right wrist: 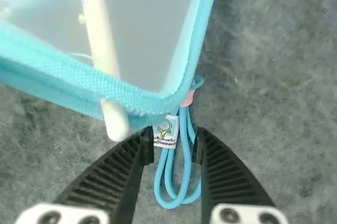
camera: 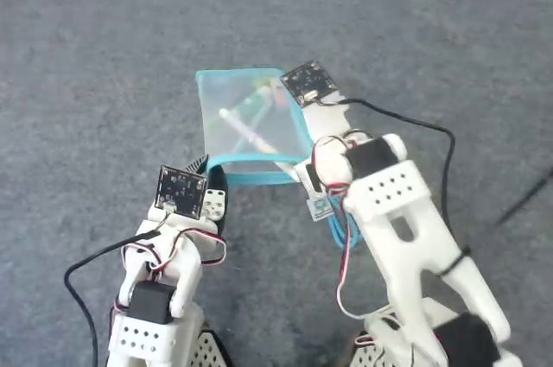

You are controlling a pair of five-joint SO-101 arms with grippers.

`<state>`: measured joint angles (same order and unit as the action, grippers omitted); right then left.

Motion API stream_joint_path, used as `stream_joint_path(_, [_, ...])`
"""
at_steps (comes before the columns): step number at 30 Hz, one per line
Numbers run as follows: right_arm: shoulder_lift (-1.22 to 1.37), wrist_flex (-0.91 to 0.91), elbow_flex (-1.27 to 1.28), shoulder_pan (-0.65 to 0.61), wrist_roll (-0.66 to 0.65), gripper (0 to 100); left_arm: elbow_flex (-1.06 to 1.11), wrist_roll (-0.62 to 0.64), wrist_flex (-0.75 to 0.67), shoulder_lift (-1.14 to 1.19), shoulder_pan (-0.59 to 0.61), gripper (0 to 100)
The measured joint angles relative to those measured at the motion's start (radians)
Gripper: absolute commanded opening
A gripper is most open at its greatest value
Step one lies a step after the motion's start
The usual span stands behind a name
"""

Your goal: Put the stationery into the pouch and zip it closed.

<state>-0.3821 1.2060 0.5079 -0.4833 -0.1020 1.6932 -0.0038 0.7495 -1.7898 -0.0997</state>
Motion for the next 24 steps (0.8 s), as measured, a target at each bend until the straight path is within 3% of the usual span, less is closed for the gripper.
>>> stream_joint_path(18, [0.003, -0.132, 0.015, -0.321, 0.003, 13.0, 0.000, 0.000, 0.000, 0.000, 0.002, 1])
stream_joint_path(24, [-0.157, -0.203, 0.137, -0.327, 0.005, 13.0, 0.000, 0.000, 0.000, 0.000, 0.002, 1])
